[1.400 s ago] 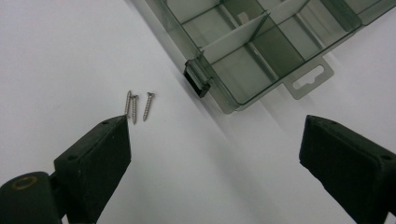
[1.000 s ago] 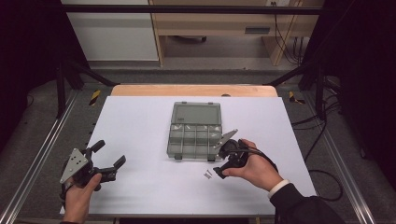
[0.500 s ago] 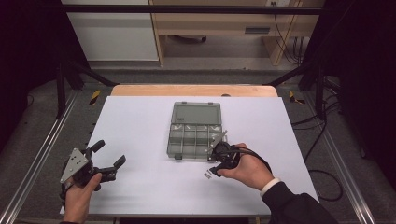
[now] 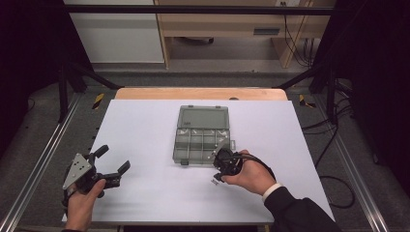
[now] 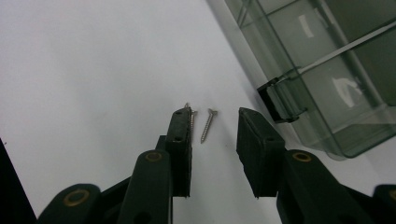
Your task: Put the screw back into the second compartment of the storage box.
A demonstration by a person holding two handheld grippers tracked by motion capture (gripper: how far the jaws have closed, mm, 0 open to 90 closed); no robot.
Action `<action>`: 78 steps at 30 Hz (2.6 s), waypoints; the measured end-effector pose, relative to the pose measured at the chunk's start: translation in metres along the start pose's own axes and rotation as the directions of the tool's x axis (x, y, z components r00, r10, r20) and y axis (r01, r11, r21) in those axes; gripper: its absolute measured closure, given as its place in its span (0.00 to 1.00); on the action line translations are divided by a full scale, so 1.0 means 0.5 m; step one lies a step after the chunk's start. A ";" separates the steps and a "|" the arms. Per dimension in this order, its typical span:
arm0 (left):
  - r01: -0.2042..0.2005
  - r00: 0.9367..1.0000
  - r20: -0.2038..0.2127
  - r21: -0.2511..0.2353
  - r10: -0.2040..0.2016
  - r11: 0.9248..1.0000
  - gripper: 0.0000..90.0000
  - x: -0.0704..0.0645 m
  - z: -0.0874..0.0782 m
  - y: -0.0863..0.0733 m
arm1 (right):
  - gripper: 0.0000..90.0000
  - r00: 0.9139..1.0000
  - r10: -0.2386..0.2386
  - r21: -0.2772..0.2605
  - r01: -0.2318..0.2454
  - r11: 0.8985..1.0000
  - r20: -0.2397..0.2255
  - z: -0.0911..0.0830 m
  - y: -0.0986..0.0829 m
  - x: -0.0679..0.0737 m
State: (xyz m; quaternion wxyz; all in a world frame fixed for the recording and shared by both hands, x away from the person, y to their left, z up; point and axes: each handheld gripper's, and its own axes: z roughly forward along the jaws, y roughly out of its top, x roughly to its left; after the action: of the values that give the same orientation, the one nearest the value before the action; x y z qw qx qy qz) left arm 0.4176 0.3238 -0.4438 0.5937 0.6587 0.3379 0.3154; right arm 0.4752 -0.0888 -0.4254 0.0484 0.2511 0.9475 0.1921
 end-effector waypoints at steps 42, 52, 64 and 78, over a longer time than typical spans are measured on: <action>-0.015 1.000 -0.001 0.008 0.015 1.000 0.01 -0.001 0.002 0.000 | 0.88 0.998 0.054 0.058 -0.056 0.997 0.034 0.060 0.016 -0.001; -0.015 1.000 -0.001 0.007 0.015 1.000 0.01 -0.001 0.002 0.000 | 0.94 0.998 0.063 0.063 -0.065 0.996 0.030 0.059 0.017 0.003; -0.016 1.000 0.000 0.009 0.016 1.000 0.01 -0.001 0.003 0.000 | 0.98 0.998 0.060 0.055 -0.061 0.997 0.020 0.053 0.012 0.000; -0.019 1.000 0.000 0.011 0.019 1.000 0.01 -0.002 0.003 0.000 | 0.98 0.999 0.048 -0.095 -0.046 0.994 0.021 -0.026 0.039 0.009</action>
State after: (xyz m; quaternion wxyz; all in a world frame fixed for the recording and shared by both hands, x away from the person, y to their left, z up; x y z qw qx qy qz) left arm 0.4182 0.3221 -0.4441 0.5872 0.6650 0.3334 0.3191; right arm 0.4780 -0.0753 -0.4060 0.0666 0.2729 0.9306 0.2346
